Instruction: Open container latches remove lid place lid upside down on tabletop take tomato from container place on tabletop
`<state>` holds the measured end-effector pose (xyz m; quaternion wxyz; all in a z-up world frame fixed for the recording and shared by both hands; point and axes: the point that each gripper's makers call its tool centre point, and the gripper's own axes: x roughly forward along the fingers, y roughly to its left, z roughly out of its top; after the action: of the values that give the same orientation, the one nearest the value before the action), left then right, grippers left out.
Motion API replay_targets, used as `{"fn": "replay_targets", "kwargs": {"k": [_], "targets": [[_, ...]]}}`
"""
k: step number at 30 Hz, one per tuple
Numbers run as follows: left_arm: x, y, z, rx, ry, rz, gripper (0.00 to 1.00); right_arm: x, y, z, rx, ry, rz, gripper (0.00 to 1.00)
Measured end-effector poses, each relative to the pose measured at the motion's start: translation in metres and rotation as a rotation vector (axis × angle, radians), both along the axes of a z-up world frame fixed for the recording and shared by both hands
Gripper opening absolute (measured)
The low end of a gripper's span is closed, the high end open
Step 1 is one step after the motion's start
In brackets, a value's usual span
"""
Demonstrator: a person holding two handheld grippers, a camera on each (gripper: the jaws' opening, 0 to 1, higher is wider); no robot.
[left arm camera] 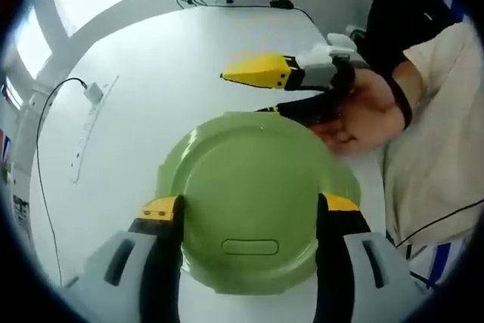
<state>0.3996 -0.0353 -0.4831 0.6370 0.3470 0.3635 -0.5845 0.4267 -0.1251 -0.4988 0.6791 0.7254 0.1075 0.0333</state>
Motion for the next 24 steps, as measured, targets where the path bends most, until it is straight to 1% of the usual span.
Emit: {"fn": "replay_targets", "kwargs": {"k": [4, 6, 9, 11, 12, 13, 15, 18, 19, 20, 24], "targets": [[0.000, 0.000, 0.000, 0.002, 0.000, -0.001, 0.63, -0.003, 0.008, -0.001, 0.016, 0.008, 0.009, 0.31], [0.000, 0.000, 0.000, 0.003, 0.000, -0.001, 0.63, -0.004, 0.006, 0.001, 0.036, 0.010, -0.009, 0.27], [0.000, 0.000, 0.000, 0.004, 0.000, -0.001, 0.63, -0.005, 0.005, -0.001, 0.055, 0.021, -0.020, 0.24], [0.000, 0.000, 0.000, 0.006, 0.000, -0.002, 0.63, -0.005, 0.005, -0.007, 0.021, 0.044, -0.019, 0.18], [0.000, 0.000, 0.000, 0.007, 0.001, -0.003, 0.63, -0.006, 0.006, -0.009, 0.019, 0.056, -0.018, 0.15], [0.000, -0.001, 0.000, 0.008, 0.000, -0.003, 0.63, -0.005, 0.006, -0.007, 0.030, 0.050, -0.019, 0.15], [0.000, -0.001, 0.000, 0.007, 0.000, -0.003, 0.63, -0.006, 0.006, -0.005, 0.021, 0.046, -0.019, 0.14], [0.000, -0.002, 0.000, -0.002, 0.001, -0.003, 0.63, -0.006, 0.007, -0.003, -0.021, 0.046, -0.005, 0.14], [0.000, -0.003, 0.000, -0.005, 0.001, -0.003, 0.63, -0.007, 0.007, -0.002, -0.059, 0.045, 0.008, 0.14], [0.000, -0.004, 0.000, -0.010, 0.000, -0.004, 0.62, -0.006, 0.007, -0.002, -0.077, 0.041, 0.012, 0.14], [0.001, -0.009, 0.000, -0.021, 0.000, -0.010, 0.62, -0.007, 0.009, -0.002, -0.078, 0.044, 0.017, 0.14]]}}
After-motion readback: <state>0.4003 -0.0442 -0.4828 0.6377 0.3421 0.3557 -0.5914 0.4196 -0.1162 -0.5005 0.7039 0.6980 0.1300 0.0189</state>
